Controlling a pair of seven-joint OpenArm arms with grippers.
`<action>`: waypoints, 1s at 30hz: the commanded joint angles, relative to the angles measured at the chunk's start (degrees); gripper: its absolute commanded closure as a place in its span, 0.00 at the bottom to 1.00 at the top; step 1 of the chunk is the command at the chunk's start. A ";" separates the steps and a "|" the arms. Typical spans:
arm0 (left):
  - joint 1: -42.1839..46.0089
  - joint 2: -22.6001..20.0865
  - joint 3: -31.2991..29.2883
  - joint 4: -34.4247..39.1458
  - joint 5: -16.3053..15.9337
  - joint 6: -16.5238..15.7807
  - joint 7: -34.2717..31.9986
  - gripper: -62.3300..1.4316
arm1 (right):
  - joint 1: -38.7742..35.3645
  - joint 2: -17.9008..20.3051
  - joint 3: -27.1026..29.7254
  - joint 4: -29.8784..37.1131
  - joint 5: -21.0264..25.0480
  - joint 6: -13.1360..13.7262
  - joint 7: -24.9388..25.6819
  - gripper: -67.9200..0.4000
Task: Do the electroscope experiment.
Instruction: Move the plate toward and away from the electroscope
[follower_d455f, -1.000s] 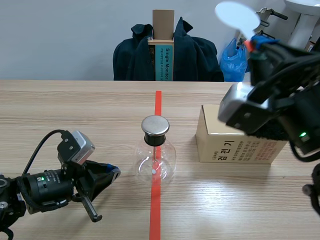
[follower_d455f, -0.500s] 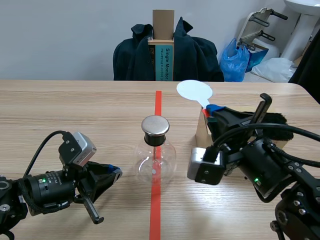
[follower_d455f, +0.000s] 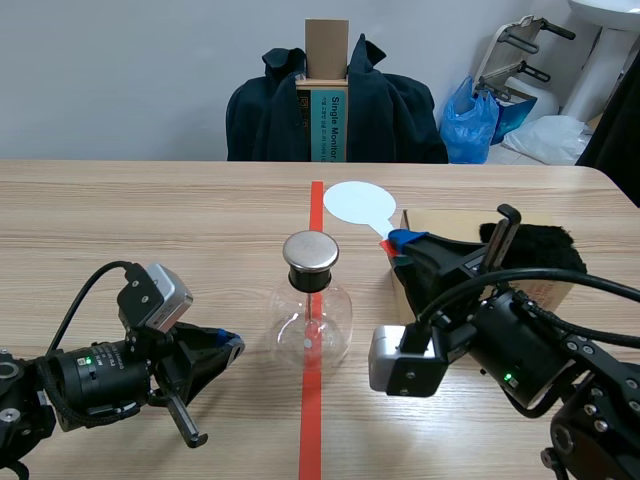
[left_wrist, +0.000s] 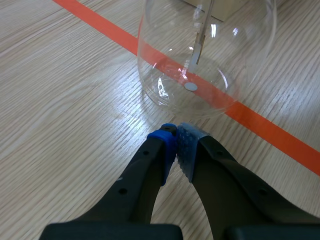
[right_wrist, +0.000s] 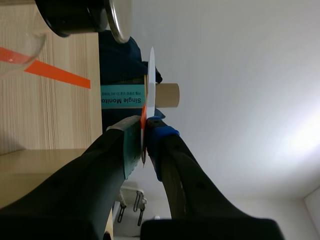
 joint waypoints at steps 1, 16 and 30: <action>-0.33 0.00 -0.31 1.40 -0.50 -0.11 -0.81 0.93 | 0.83 0.50 0.20 1.42 0.57 -0.63 1.64 0.98; -0.33 0.00 -0.31 1.42 -0.50 -0.13 -0.81 0.93 | 0.83 2.38 0.24 1.49 0.61 -0.68 15.19 0.98; -0.33 0.00 -0.31 1.42 -0.50 -0.13 -0.81 0.93 | 0.83 2.38 0.24 1.49 0.61 -1.92 18.14 0.98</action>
